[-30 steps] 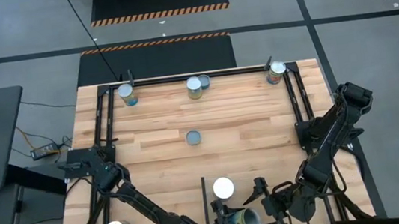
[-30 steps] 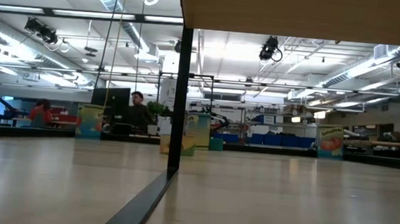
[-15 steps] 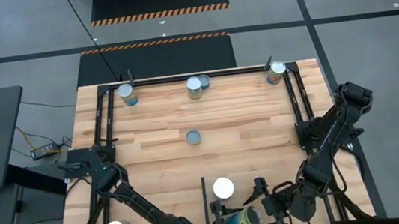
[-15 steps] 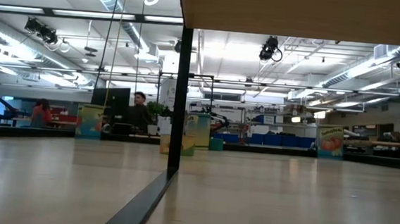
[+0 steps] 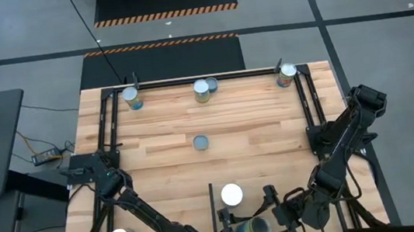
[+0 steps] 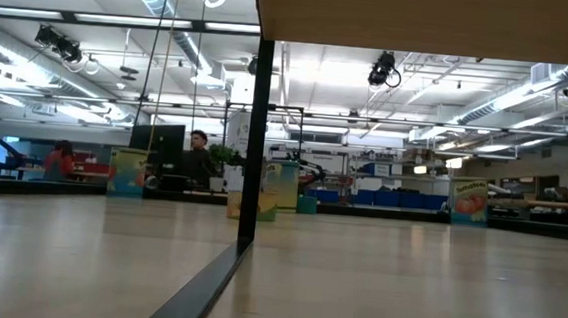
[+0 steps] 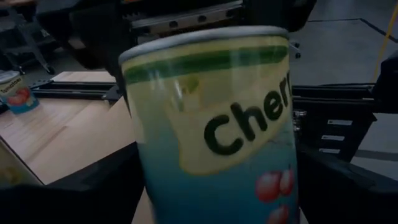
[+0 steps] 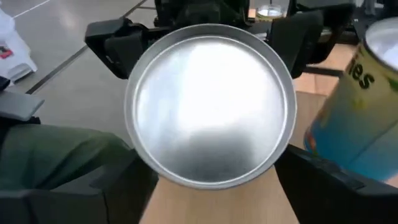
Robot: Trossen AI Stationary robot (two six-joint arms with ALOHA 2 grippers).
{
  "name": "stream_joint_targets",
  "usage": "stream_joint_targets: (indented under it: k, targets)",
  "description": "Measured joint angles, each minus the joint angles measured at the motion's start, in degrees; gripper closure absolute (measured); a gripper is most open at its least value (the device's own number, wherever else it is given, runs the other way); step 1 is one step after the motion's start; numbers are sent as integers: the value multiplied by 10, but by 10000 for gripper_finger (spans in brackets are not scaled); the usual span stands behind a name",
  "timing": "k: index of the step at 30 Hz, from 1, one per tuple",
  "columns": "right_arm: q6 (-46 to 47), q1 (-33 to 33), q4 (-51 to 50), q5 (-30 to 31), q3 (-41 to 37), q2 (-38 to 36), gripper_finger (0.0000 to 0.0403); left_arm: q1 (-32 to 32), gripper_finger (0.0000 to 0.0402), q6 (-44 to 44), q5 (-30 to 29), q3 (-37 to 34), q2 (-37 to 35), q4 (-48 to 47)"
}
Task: Pick and place cans onto a shelf
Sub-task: Put the canned cherries aligned with the other canned cherries on the shelf
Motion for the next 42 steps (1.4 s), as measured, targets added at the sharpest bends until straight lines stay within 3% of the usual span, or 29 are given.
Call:
stream_joint_targets:
  k: [8,24,42]
  targets:
    - [-12,-7,1,-3,5,0,106,-2,44,14,-4,0,1,-1]
    - [-18,-13,4,-17,4,0,108,-17,44,44,-19,0,-15,-11]
    - [-17,-14,5,-13,4,0,108,-33,44,19,-40,0,-38,-102]
